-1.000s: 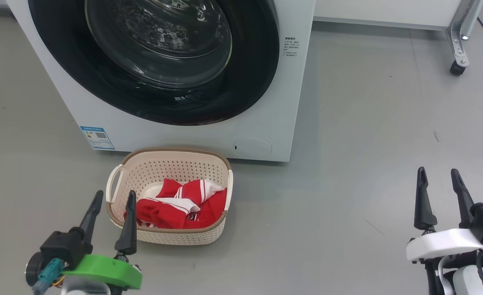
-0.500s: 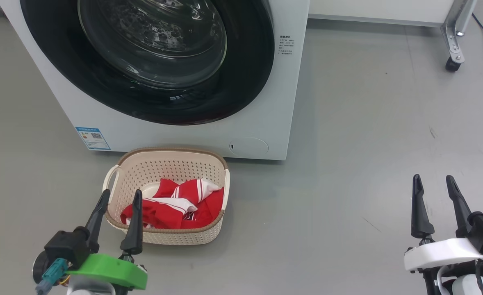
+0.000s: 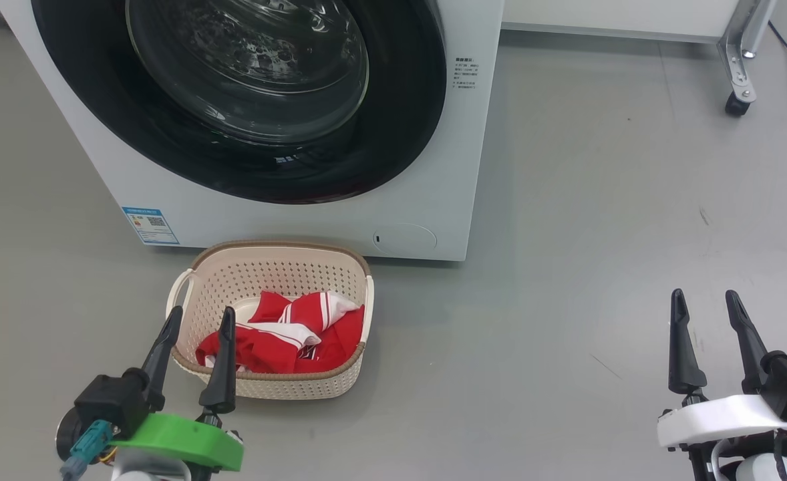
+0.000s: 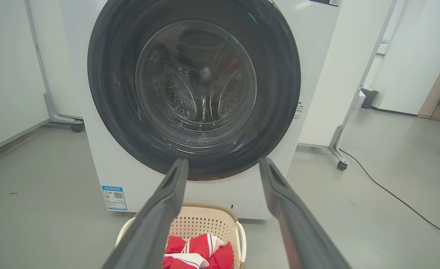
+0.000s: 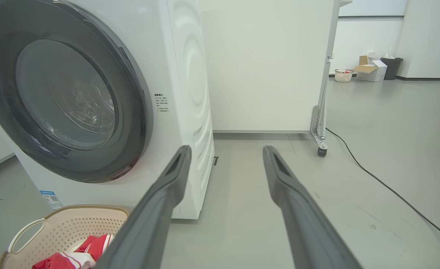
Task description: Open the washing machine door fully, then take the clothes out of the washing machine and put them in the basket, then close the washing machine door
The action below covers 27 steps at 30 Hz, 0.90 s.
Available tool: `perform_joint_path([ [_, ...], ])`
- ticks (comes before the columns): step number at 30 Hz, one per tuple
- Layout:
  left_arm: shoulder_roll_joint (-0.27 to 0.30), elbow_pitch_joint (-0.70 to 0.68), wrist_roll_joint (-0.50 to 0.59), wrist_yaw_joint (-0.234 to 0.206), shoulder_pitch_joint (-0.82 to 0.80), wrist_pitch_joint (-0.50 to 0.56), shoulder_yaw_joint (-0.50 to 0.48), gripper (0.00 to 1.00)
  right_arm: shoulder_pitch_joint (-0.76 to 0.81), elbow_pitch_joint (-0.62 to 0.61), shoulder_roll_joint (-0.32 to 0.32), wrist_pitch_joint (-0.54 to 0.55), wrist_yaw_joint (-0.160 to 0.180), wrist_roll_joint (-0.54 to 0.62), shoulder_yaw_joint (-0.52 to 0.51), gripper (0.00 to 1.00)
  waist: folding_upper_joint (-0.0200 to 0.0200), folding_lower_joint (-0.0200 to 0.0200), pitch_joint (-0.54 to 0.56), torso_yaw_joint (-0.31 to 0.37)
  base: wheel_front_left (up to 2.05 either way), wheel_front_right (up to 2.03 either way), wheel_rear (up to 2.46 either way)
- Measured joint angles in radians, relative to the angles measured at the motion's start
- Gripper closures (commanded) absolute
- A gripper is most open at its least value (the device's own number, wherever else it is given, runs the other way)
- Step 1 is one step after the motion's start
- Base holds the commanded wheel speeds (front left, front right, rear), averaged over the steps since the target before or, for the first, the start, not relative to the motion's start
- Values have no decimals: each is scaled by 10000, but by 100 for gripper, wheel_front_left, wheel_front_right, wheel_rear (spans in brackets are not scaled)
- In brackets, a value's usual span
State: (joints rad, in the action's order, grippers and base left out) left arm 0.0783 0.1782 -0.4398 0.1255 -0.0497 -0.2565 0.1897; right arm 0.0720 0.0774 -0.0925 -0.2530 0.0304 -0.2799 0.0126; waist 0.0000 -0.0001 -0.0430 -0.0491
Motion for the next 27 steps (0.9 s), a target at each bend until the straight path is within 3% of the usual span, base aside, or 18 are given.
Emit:
perform_joint_path([
  [27, 4, 23, -44, 0, 47, 0, -127, 0, 182, -127, 92, 0, -13, 15, -38, 0, 0, 0, 35, -7, 0, 0, 0],
])
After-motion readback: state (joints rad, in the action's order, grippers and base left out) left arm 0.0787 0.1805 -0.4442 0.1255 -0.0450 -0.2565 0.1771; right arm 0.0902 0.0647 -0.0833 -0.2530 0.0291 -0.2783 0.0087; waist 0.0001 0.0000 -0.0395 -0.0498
